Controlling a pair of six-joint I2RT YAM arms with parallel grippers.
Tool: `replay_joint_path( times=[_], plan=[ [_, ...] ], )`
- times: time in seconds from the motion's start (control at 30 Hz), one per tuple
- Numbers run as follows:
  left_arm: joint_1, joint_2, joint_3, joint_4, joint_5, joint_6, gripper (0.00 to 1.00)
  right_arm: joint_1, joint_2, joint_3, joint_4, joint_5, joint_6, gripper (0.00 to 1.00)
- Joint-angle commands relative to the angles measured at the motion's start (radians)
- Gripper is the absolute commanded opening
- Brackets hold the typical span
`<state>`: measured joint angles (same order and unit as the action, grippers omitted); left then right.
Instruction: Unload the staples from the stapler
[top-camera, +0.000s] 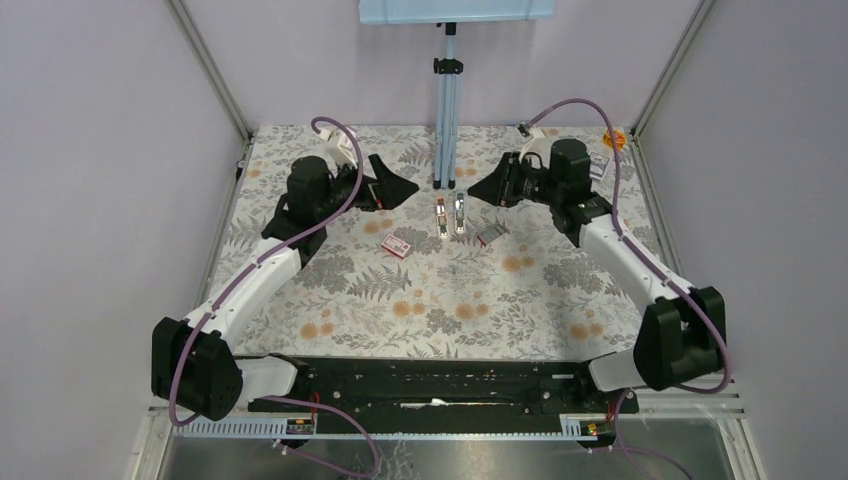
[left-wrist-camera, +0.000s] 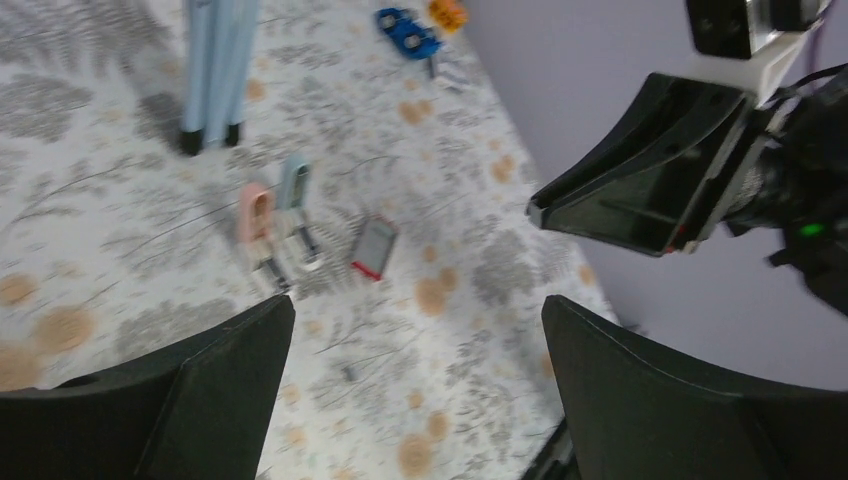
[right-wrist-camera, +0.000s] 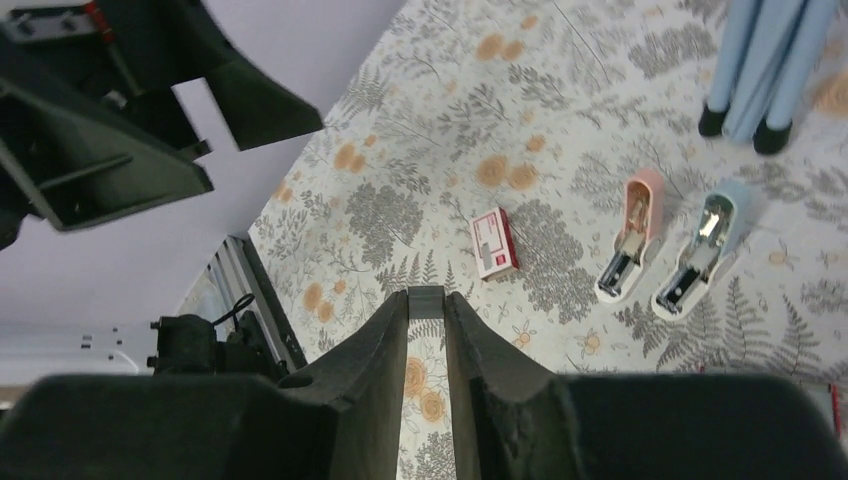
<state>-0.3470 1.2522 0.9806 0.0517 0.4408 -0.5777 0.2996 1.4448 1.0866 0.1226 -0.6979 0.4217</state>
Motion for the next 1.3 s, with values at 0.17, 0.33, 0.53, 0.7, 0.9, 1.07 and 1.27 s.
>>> replay_joint_path(
  times=[0.17, 0.33, 0.53, 0.7, 0.9, 1.07, 1.27],
  plan=[
    [0.005, -0.047, -0.019, 0.352, 0.242, -0.188, 0.99, -0.001, -0.204, -0.050, 0.247, -0.126, -0.079, 0.26],
    [0.005, -0.051, -0.038, 0.526, 0.337, -0.312, 0.99, -0.001, -0.258, -0.055, 0.307, -0.176, -0.123, 0.27],
    [0.003, -0.025, -0.028, 0.646, 0.406, -0.488, 0.99, -0.001, -0.312, -0.172, 0.544, -0.193, -0.199, 0.27],
    [-0.034, -0.015, -0.010, 0.640, 0.394, -0.507, 0.98, 0.001, -0.329, -0.253, 0.772, -0.203, -0.254, 0.27],
    [-0.145, 0.019, 0.042, 0.560, 0.351, -0.443, 0.98, 0.001, -0.328, -0.267, 0.860, -0.238, -0.295, 0.28],
    [-0.162, 0.044, 0.037, 0.575, 0.351, -0.451, 0.96, 0.000, -0.335, -0.282, 0.905, -0.252, -0.268, 0.28],
    [-0.165, 0.047, 0.041, 0.586, 0.349, -0.454, 0.94, 0.001, -0.341, -0.298, 0.913, -0.277, -0.246, 0.27]
  ],
)
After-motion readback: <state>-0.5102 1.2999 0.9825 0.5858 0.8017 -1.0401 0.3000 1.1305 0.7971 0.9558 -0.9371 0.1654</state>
